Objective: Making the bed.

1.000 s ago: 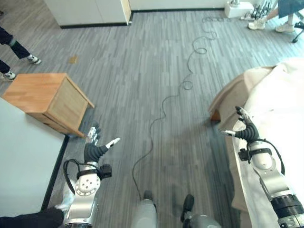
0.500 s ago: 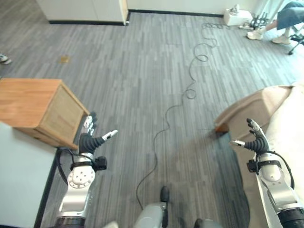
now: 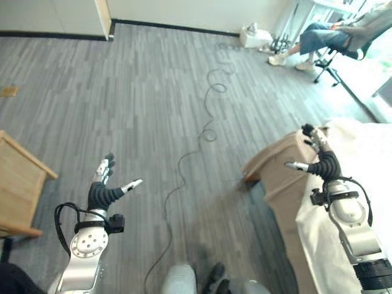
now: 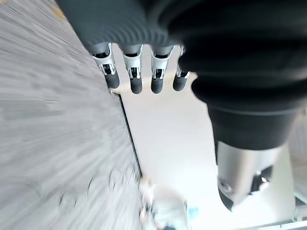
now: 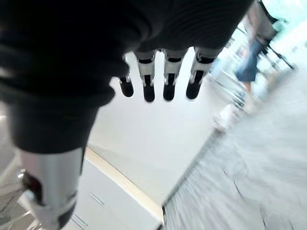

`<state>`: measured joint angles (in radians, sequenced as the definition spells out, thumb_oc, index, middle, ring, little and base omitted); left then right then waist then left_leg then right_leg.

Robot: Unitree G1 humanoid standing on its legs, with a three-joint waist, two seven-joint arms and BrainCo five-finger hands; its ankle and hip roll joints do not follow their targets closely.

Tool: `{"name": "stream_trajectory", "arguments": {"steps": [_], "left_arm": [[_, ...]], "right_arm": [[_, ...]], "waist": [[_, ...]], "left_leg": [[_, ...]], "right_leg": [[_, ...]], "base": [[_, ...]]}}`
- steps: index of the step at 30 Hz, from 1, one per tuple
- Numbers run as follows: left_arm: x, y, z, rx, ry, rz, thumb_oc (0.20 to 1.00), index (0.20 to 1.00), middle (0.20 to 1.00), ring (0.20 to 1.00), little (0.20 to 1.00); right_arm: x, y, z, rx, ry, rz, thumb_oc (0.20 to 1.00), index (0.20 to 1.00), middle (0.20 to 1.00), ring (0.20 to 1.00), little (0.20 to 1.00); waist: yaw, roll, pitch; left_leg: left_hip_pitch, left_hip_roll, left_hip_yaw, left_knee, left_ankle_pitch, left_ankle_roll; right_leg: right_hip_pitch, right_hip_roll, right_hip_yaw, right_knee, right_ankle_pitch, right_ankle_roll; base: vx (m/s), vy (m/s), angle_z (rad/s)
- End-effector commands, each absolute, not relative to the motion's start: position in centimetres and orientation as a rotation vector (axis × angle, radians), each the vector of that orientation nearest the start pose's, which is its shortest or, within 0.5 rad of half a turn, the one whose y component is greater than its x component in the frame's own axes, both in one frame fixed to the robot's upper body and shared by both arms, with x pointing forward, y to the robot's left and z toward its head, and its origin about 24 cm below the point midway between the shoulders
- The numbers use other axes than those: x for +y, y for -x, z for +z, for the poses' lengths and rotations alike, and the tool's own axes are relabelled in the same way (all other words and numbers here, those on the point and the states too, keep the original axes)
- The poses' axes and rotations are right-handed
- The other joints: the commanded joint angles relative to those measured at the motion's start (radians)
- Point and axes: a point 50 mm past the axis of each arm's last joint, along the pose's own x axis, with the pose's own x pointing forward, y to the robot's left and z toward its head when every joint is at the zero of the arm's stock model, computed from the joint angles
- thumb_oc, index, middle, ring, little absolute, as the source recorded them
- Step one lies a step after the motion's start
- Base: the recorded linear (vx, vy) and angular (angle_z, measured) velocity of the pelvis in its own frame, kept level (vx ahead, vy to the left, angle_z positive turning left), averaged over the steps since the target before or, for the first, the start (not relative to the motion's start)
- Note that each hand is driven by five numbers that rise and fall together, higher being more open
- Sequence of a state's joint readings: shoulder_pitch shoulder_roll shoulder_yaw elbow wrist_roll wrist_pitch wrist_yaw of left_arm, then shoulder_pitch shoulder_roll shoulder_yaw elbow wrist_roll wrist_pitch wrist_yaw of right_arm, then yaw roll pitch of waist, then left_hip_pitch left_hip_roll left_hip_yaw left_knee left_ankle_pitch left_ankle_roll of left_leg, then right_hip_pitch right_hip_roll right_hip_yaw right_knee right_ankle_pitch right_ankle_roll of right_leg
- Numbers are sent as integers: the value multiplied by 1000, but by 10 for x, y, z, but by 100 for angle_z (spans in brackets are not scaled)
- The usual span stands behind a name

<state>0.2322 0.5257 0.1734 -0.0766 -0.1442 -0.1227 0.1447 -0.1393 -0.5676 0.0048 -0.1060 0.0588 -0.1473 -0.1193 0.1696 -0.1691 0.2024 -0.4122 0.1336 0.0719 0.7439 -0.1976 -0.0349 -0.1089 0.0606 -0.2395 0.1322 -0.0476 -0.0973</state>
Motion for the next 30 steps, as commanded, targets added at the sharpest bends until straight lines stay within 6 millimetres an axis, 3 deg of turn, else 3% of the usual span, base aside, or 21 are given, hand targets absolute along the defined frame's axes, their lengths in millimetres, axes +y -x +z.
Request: {"name": "stream_trajectory", "arguments": {"steps": [1, 2, 4, 6, 8, 12, 14, 19, 23, 24, 26, 28, 30], "left_arm": [[280, -210, 105, -249, -378, 270, 1000, 1000, 1000, 1000, 1000], [278, -209, 104, -250, -372, 267, 1000, 1000, 1000, 1000, 1000], [278, -209, 105, -258, -373, 272, 1000, 1000, 1000, 1000, 1000], [277, -211, 104, -257, -380, 277, 1000, 1000, 1000, 1000, 1000], [274, -215, 106, -264, -387, 264, 1000, 1000, 1000, 1000, 1000], [269, -223, 111, -294, -390, 236, 1000, 1000, 1000, 1000, 1000], [275, -228, 118, -306, -432, 238, 1000, 1000, 1000, 1000, 1000], [287, -236, 127, -315, -494, 290, 1000, 1000, 1000, 1000, 1000], [296, -234, 132, -311, -538, 318, 1000, 1000, 1000, 1000, 1000], [299, -233, 135, -319, -549, 327, 1000, 1000, 1000, 1000, 1000], [305, -233, 142, -334, -570, 354, 1000, 1000, 1000, 1000, 1000], [309, -232, 145, -346, -577, 380, 1000, 1000, 1000, 1000, 1000], [311, -235, 150, -357, -585, 394, 1000, 1000, 1000, 1000, 1000]], "right_arm": [[-251, -266, 181, -538, 519, -138, 1000, 1000, 1000, 1000, 1000], [-255, -265, 179, -530, 517, -149, 1000, 1000, 1000, 1000, 1000], [-266, -266, 176, -500, 538, -185, 1000, 1000, 1000, 1000, 1000], [-278, -265, 169, -458, 546, -248, 1000, 1000, 1000, 1000, 1000], [-287, -261, 161, -401, 570, -264, 1000, 1000, 1000, 1000, 1000], [-302, -258, 140, -306, 549, -343, 1000, 1000, 1000, 1000, 1000], [-304, -257, 126, -242, 539, -358, 1000, 1000, 1000, 1000, 1000], [-298, -257, 117, -215, 508, -353, 1000, 1000, 1000, 1000, 1000], [-296, -259, 112, -194, 515, -344, 1000, 1000, 1000, 1000, 1000], [-293, -262, 113, -204, 512, -334, 1000, 1000, 1000, 1000, 1000], [-283, -272, 120, -243, 506, -307, 1000, 1000, 1000, 1000, 1000], [-272, -280, 127, -277, 492, -273, 1000, 1000, 1000, 1000, 1000], [-266, -283, 126, -278, 502, -253, 1000, 1000, 1000, 1000, 1000]], "waist": [[-23, 47, 54], [-21, 60, 48], [-2, 84, 44], [0, 101, 41], [-38, 123, 18], [-63, 106, -11], [-79, 93, -27], [-96, 79, -48], [-93, 84, -50], [-85, 87, -43], [-54, 101, -14], [-49, 106, 8], [-39, 105, 22]], "left_leg": [[76, -26, -119, -260, 76, -9], [93, -42, -154, -374, 106, -25], [128, -97, -264, -616, 215, -55], [131, -114, -321, -717, 260, -74], [186, -79, -301, -731, 278, -73], [216, -84, -280, -730, 269, -67], [240, -78, -222, -728, 248, -48], [297, -64, -107, -766, 225, -28], [325, -56, -41, -760, 196, -14], [330, -48, -24, -759, 192, -15], [342, -24, 21, -761, 184, -23], [349, -21, 51, -766, 183, -27], [345, -18, 60, -739, 164, -34]], "right_leg": [[121, -67, 55, -193, -18, 164], [124, -60, 75, -197, -18, 168], [140, -49, 129, -187, -35, 167], [154, -40, 161, -167, -64, 162], [159, -35, 177, -133, -87, 168], [147, -74, 204, -125, -78, 185], [135, -111, 234, -115, -68, 211], [113, -161, 241, -118, -34, 252], [97, -191, 193, -113, -6, 280], [80, -194, 161, -95, 0, 287], [30, -221, 31, -29, 10, 293], [9, -231, -69, -33, 17, 282], [8, -215, -100, -91, 11, 269]], "base": [[224, 311, -125], [255, 330, -130], [238, 336, -113], [190, 264, -124], [181, 306, -109], [107, 232, -59], [86, 270, -60], [43, 177, -75], [36, 70, -44], [-47, 12, -50], [-103, -2, -68], [-103, -50, -75], [4, -126, -68]]}}
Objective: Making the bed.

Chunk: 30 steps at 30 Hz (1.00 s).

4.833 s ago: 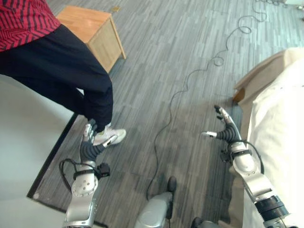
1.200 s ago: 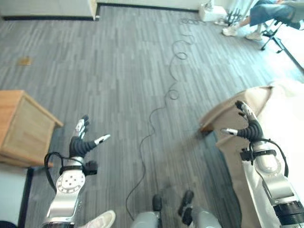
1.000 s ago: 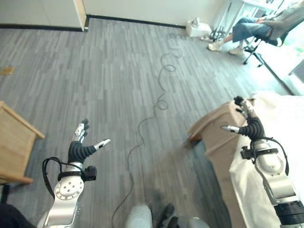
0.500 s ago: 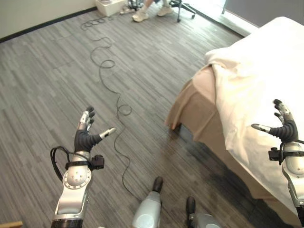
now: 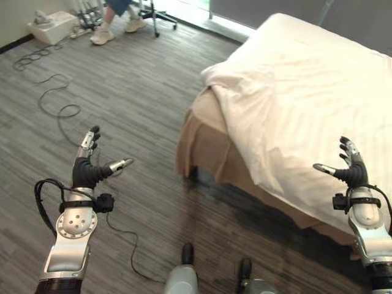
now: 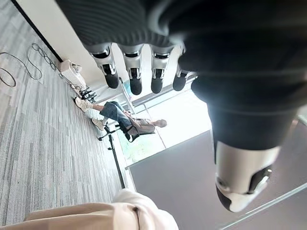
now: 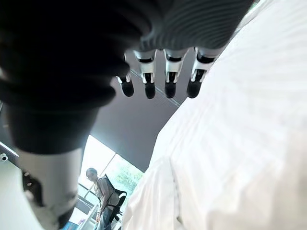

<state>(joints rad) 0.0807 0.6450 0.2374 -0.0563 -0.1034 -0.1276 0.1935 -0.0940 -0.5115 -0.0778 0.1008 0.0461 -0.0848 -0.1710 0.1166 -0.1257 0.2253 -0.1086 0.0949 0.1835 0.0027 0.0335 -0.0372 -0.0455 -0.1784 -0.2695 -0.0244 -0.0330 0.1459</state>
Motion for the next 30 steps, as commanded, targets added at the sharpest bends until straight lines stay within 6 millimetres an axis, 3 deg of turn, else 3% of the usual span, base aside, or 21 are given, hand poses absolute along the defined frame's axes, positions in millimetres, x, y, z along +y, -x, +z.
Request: {"name": "stream_trajectory", "arguments": {"steps": [1, 3, 6, 8, 11, 13, 16, 19, 24, 25, 30], "left_arm": [[314, -233, 150, -352, -595, 402, 1000, 1000, 1000, 1000, 1000], [314, -230, 146, -347, -573, 419, 1000, 1000, 1000, 1000, 1000], [309, -226, 142, -353, -532, 411, 1000, 1000, 1000, 1000, 1000], [305, -227, 140, -361, -500, 415, 1000, 1000, 1000, 1000, 1000], [300, -228, 134, -356, -444, 412, 1000, 1000, 1000, 1000, 1000], [295, -226, 130, -352, -429, 399, 1000, 1000, 1000, 1000, 1000], [292, -225, 127, -347, -417, 388, 1000, 1000, 1000, 1000, 1000], [289, -228, 128, -352, -421, 375, 1000, 1000, 1000, 1000, 1000], [286, -238, 145, -403, -476, 330, 1000, 1000, 1000, 1000, 1000], [266, -195, -17, 205, -46, 401, 1000, 1000, 1000, 1000, 1000], [266, -196, -7, 152, -33, 430, 1000, 1000, 1000, 1000, 1000]], "right_arm": [[-263, -284, 123, -269, 495, -243, 1000, 1000, 1000, 1000, 1000], [-257, -286, 123, -279, 486, -228, 1000, 1000, 1000, 1000, 1000], [-255, -289, 129, -310, 467, -215, 1000, 1000, 1000, 1000, 1000], [-255, -292, 134, -321, 470, -209, 1000, 1000, 1000, 1000, 1000], [-257, -294, 135, -313, 494, -205, 1000, 1000, 1000, 1000, 1000], [-258, -294, 134, -304, 516, -195, 1000, 1000, 1000, 1000, 1000], [-263, -289, 125, -268, 514, -204, 1000, 1000, 1000, 1000, 1000], [-265, -284, 116, -240, 498, -217, 1000, 1000, 1000, 1000, 1000], [-265, -278, 102, -190, 475, -213, 1000, 1000, 1000, 1000, 1000], [-294, -241, 47, 55, 550, -372, 1000, 1000, 1000, 1000, 1000], [-292, -241, 56, 14, 522, -385, 1000, 1000, 1000, 1000, 1000]], "waist": [[22, 56, -1], [29, 62, 1], [42, 88, 26], [48, 107, 46], [48, 116, 40], [54, 125, 20], [33, 146, -14], [16, 141, -42], [-9, 132, -84], [-52, 147, -126], [-44, 144, -137]], "left_leg": [[33, 22, -44, 30, -74, -34], [20, 43, -33, 95, -94, -48], [-76, 92, -62, 319, -120, -67], [-132, 99, -102, 401, -76, -82], [-119, 83, -127, 289, -68, -85], [-87, 50, -165, 117, -20, -89], [-31, 55, -166, -8, 21, -97], [4, 58, -151, -38, 29, -102], [74, 40, -123, -84, 18, -85], [82, 27, 12, -3, -63, -65], [103, 16, -21, -40, -55, -66]], "right_leg": [[-47, 22, -80, 44, 6, 18], [-26, 26, -84, 25, 14, 9], [24, 50, -93, -4, -5, -32], [44, 67, -95, -17, -20, -54], [67, 70, -95, -35, -23, -47], [73, 73, -80, -49, -17, -34], [81, 80, -73, -41, -28, -29], [92, 73, -73, -45, -27, -26], [112, 45, -51, -53, -14, -5], [69, -65, -87, -63, 19, 40], [96, -75, -121, -59, 25, 41]], "base": [[114, -192, -28], [123, -174, -18], [26, -146, -19], [-46, -52, -15], [61, 69, -1], [96, 158, 5], [87, 135, -8], [80, 68, -4], [68, 116, -4], [18, 89, -5], [26, 26, 20]]}}
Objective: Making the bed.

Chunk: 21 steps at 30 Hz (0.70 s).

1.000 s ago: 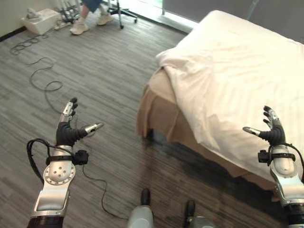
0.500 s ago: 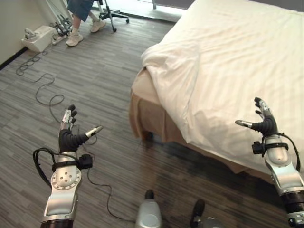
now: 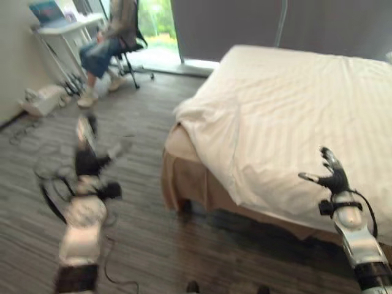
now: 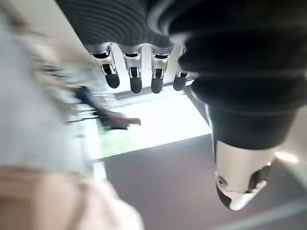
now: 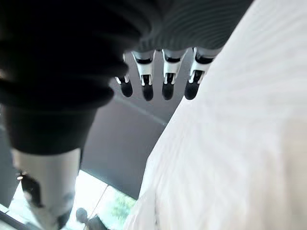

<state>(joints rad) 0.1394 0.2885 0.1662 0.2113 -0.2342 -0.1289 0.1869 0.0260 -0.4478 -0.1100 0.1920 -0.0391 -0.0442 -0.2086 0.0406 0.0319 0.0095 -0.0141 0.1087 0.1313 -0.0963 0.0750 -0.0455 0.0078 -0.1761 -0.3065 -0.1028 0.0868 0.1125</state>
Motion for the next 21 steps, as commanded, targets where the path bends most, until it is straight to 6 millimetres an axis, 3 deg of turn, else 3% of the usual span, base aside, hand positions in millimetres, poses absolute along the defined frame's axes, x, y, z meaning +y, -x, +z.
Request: {"name": "stream_trajectory", "arguments": {"steps": [1, 6, 9, 12, 13, 14, 16, 17, 19, 20, 21], "left_arm": [[269, -196, -1, 127, -59, 450, 1000, 1000, 1000, 1000, 1000], [275, -194, 6, 107, -145, 457, 1000, 1000, 1000, 1000, 1000], [275, -197, 12, 89, -195, 433, 1000, 1000, 1000, 1000, 1000], [277, -201, 19, 62, -231, 424, 1000, 1000, 1000, 1000, 1000], [277, -202, 20, 61, -231, 424, 1000, 1000, 1000, 1000, 1000], [278, -208, 29, 25, -266, 412, 1000, 1000, 1000, 1000, 1000], [277, -218, 40, -21, -282, 397, 1000, 1000, 1000, 1000, 1000], [277, -219, 43, -34, -292, 393, 1000, 1000, 1000, 1000, 1000], [280, -221, 45, -39, -298, 397, 1000, 1000, 1000, 1000, 1000], [283, -222, 45, -28, -307, 407, 1000, 1000, 1000, 1000, 1000], [284, -221, 45, -27, -310, 408, 1000, 1000, 1000, 1000, 1000]], "right_arm": [[-287, -241, 56, 6, 523, -373, 1000, 1000, 1000, 1000, 1000], [-284, -241, 60, -18, 620, -371, 1000, 1000, 1000, 1000, 1000], [-285, -240, 60, -17, 644, -367, 1000, 1000, 1000, 1000, 1000], [-284, -241, 65, -35, 659, -365, 1000, 1000, 1000, 1000, 1000], [-284, -241, 65, -36, 659, -365, 1000, 1000, 1000, 1000, 1000], [-282, -239, 66, -53, 650, -367, 1000, 1000, 1000, 1000, 1000], [-284, -238, 70, -73, 649, -379, 1000, 1000, 1000, 1000, 1000], [-286, -236, 70, -71, 650, -388, 1000, 1000, 1000, 1000, 1000], [-287, -236, 69, -74, 642, -397, 1000, 1000, 1000, 1000, 1000], [-285, -236, 66, -61, 633, -393, 1000, 1000, 1000, 1000, 1000], [-285, -236, 65, -61, 631, -392, 1000, 1000, 1000, 1000, 1000]], "waist": [[36, -17, 69], [57, -28, 64], [64, -32, 82], [53, -27, 112], [54, -28, 111], [45, -22, 126], [21, -22, 138], [13, -26, 140], [8, -44, 138], [6, -59, 133], [6, -60, 138]], "left_leg": [[19, -1, 34, 39, -100, -54], [32, -24, 16, 17, -112, -30], [54, -48, 0, 18, -129, -2], [81, -61, -21, 19, -136, 22], [77, -63, -20, 18, -131, 23], [92, -58, -33, 20, -141, 25], [93, -54, -55, 18, -140, 20], [96, -57, -64, 19, -143, 16], [109, -68, -67, 18, -164, 10], [143, -69, -59, 18, -199, 1], [141, -67, -52, 23, -197, 0]], "right_leg": [[45, -82, -93, 19, -90, 81], [22, -102, -89, 66, -81, 99], [-27, -143, -68, 239, -93, 114], [-82, -177, -32, 407, -23, 124], [-87, -178, -31, 406, -18, 123], [-115, -155, -25, 473, -44, 113], [-155, -43, -9, 450, -156, 70], [-167, -2, -13, 421, -176, 66], [-168, 42, -75, 322, -150, 48], [-189, 56, -145, 267, -140, 52], [-184, 57, -161, 258, -126, 44]], "base": [[29, 54, 5], [2, 119, 4], [14, 178, 6], [30, 156, 10], [54, 121, 12], [66, 102, 13], [107, 74, 28], [137, 11, 43], [272, -33, 45], [256, -43, 34], [248, -40, 5]]}}
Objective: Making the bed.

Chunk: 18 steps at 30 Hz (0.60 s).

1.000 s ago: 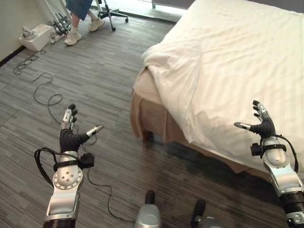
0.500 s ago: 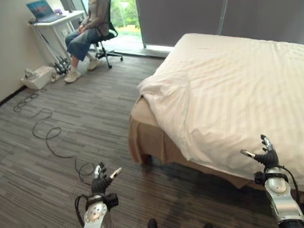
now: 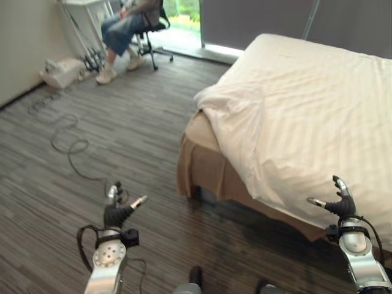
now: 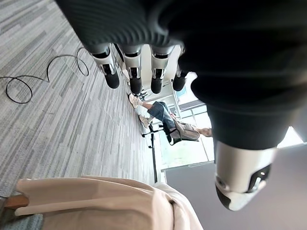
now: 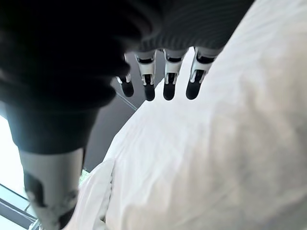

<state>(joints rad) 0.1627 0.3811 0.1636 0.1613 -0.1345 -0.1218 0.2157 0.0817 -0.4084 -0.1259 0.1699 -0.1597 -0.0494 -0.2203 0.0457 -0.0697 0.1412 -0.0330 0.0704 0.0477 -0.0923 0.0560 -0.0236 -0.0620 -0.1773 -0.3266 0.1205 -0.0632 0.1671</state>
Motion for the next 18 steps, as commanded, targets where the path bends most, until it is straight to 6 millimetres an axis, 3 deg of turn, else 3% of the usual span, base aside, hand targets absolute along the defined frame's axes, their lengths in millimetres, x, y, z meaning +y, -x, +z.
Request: {"name": "stream_trajectory", "arguments": {"steps": [1, 3, 4, 6, 8, 9, 11, 12, 14, 16, 18], "left_arm": [[286, -221, 45, -22, -319, 411, 1000, 1000, 1000, 1000, 1000], [288, -219, 43, -8, -339, 412, 1000, 1000, 1000, 1000, 1000], [289, -216, 41, -2, -344, 416, 1000, 1000, 1000, 1000, 1000], [289, -215, 42, -8, -340, 419, 1000, 1000, 1000, 1000, 1000], [291, -215, 47, -27, -335, 423, 1000, 1000, 1000, 1000, 1000], [292, -217, 50, -41, -336, 430, 1000, 1000, 1000, 1000, 1000], [296, -219, 57, -74, -338, 460, 1000, 1000, 1000, 1000, 1000], [296, -219, 59, -81, -337, 467, 1000, 1000, 1000, 1000, 1000], [295, -220, 62, -96, -337, 473, 1000, 1000, 1000, 1000, 1000], [291, -222, 61, -94, -349, 452, 1000, 1000, 1000, 1000, 1000], [287, -226, 62, -100, -377, 433, 1000, 1000, 1000, 1000, 1000]], "right_arm": [[-284, -236, 63, -54, 628, -387, 1000, 1000, 1000, 1000, 1000], [-283, -232, 56, -25, 630, -378, 1000, 1000, 1000, 1000, 1000], [-282, -231, 54, -16, 618, -372, 1000, 1000, 1000, 1000, 1000], [-279, -233, 51, -14, 593, -363, 1000, 1000, 1000, 1000, 1000], [-277, -237, 55, -35, 580, -362, 1000, 1000, 1000, 1000, 1000], [-277, -239, 58, -51, 572, -365, 1000, 1000, 1000, 1000, 1000], [-277, -243, 61, -59, 569, -363, 1000, 1000, 1000, 1000, 1000], [-279, -243, 61, -55, 576, -362, 1000, 1000, 1000, 1000, 1000], [-284, -241, 59, -37, 582, -370, 1000, 1000, 1000, 1000, 1000], [-288, -240, 59, -30, 593, -375, 1000, 1000, 1000, 1000, 1000], [-292, -242, 60, -34, 616, -381, 1000, 1000, 1000, 1000, 1000]], "waist": [[-1, 34, 4], [-12, 29, -10], [-13, 24, -6], [-13, 25, -14], [15, 13, 19], [29, 11, 32], [46, -3, 56], [51, -5, 60], [56, -1, 55], [72, 10, 45], [89, 24, 32]], "left_leg": [[175, -27, 39, 24, -194, -26], [219, -11, 40, 74, -273, -34], [212, -7, 51, 120, -273, -42], [164, 34, 80, 294, -230, -77], [2, 76, 77, 615, -117, -103], [-75, 92, 57, 758, -104, -96], [-171, 105, 51, 850, -131, -71], [-205, 121, 51, 826, -148, -67], [-208, 135, 52, 650, -173, -65], [-155, 104, 21, 296, -101, -81], [-176, 64, -69, 77, -22, -106]], "right_leg": [[-109, 65, -164, 5, 29, -10], [-92, 75, -152, -24, 9, -8], [-78, 77, -147, -42, 20, -28], [-20, 106, -110, -101, 17, -55], [38, 111, -88, -142, 14, -94], [48, 123, -76, -157, 12, -113], [84, 114, -37, -181, 5, -115], [96, 109, -20, -192, 2, -108], [112, 94, 9, -205, -6, -84], [122, 86, 40, -208, -13, -59], [142, 93, 67, -208, -42, -49]], "base": [[161, -18, -26], [376, -30, -18], [333, -41, -3], [230, -50, -13], [136, -61, -59], [99, -14, -78], [147, 94, -70], [190, 208, -88], [247, 319, -59], [288, 398, -29], [322, 383, -23]]}}
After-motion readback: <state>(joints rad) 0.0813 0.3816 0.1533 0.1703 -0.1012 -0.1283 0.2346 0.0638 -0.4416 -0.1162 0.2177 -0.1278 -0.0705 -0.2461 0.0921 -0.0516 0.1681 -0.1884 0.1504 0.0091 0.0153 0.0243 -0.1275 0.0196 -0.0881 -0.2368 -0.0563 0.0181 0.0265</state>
